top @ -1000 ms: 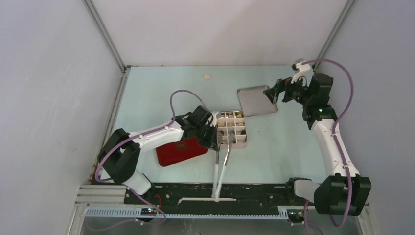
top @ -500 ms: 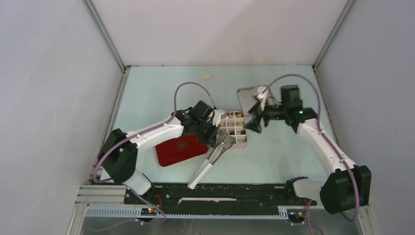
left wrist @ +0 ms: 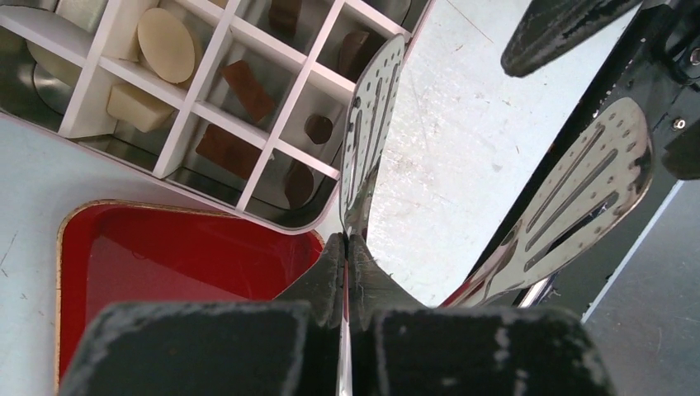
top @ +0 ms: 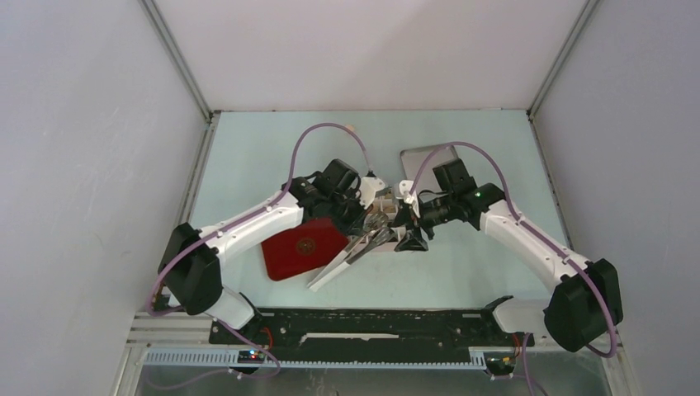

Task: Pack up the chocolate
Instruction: Pick up the clamp from the center of the board.

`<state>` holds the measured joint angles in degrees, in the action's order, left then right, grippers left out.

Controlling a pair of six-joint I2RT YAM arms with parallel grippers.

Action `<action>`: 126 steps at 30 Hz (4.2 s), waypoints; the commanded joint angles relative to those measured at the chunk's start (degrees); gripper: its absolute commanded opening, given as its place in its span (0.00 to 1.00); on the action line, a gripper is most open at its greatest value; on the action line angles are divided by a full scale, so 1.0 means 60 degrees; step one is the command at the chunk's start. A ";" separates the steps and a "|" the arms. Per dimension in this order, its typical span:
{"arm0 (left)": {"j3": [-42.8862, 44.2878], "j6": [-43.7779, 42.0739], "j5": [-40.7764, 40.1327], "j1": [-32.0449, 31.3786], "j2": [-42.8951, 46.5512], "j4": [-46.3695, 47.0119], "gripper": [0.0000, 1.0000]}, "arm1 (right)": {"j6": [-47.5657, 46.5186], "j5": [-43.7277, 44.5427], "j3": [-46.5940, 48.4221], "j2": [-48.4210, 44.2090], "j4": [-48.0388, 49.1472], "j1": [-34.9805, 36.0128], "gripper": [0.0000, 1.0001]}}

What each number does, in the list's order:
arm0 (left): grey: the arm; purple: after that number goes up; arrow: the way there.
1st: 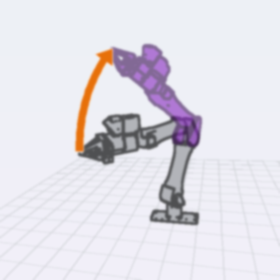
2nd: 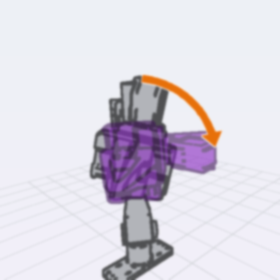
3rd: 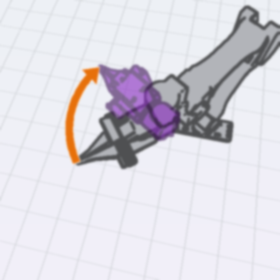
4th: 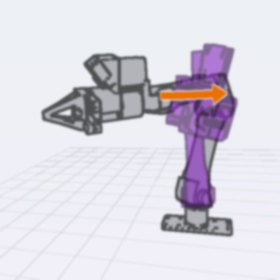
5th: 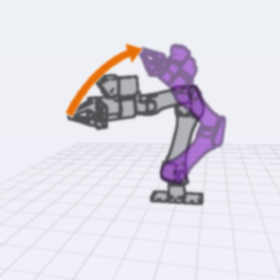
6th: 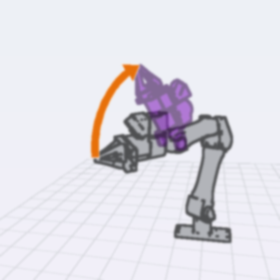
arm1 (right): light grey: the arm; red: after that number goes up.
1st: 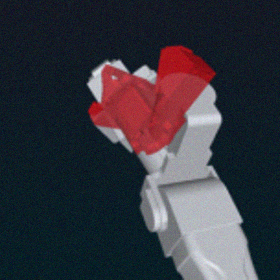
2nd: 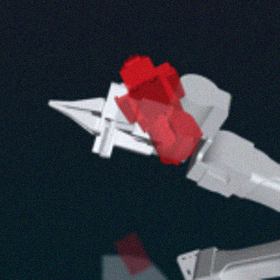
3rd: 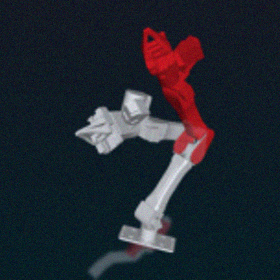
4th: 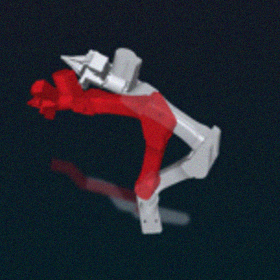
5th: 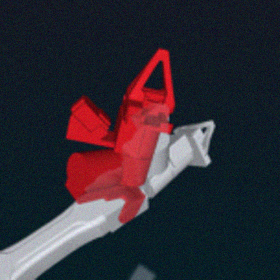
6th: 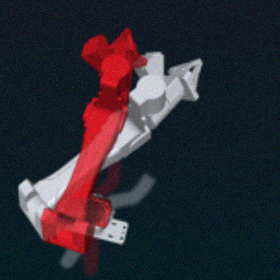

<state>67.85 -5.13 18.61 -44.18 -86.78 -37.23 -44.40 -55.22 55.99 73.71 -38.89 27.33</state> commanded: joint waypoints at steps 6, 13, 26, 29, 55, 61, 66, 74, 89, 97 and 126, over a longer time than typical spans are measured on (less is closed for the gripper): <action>0.0825 -0.0218 0.0406 0.0011 0.0271 0.0156 0.00 | 0.1747 -0.1596 0.0088 0.0484 0.1110 -0.0099 0.58; 0.1101 0.0013 0.0802 0.0011 0.0133 0.0213 0.00 | 0.3499 -0.1461 -0.0200 0.0624 0.2687 -0.0207 0.35; -0.0749 0.4434 0.2866 0.2773 0.0613 0.6629 1.00 | 0.4650 -0.4462 -0.1005 0.0459 0.4147 -0.2189 0.00; -0.1126 0.5913 0.3460 0.3169 0.0195 0.9260 1.00 | 0.4860 -0.4801 -0.1080 0.0580 0.4357 -0.2663 0.00; -0.3779 0.3741 0.7815 0.2045 -0.1297 1.0899 0.86 | -0.0619 -0.6912 0.0681 0.2199 -0.1929 -0.4456 0.00; -0.4230 0.8124 0.8350 0.1928 -0.2581 1.6923 0.76 | -0.4369 -0.7128 0.1598 0.3188 -0.5716 -0.5057 0.00; -0.3381 1.2318 0.8854 0.1639 -0.4235 2.1397 0.51 | -0.4655 -0.7115 0.1612 0.3191 -0.5969 -0.5068 0.00; -0.3088 1.2537 0.8508 0.1595 -0.4295 2.1117 0.38 | -0.4776 -0.7072 0.1616 0.3142 -0.6084 -0.5125 0.00; -0.3459 0.8708 0.8395 0.1196 -0.2940 1.6935 0.53 | -0.4944 -0.7115 0.1625 0.3189 -0.6231 -0.5183 0.00; -0.2343 0.2178 0.7497 0.0883 -0.1815 0.8164 0.35 | -0.5057 -0.7115 0.1625 0.3259 -0.6340 -0.5228 0.00; 0.5235 -0.1426 0.0496 0.3975 -0.3364 -0.3109 0.28 | -0.7601 -0.7066 0.1813 0.3026 -0.8870 -0.7086 0.62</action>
<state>90.45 -16.93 24.91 -23.73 -101.14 -51.27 -88.23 -88.55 65.47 93.86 -89.10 -15.14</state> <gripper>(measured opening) 0.286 0.620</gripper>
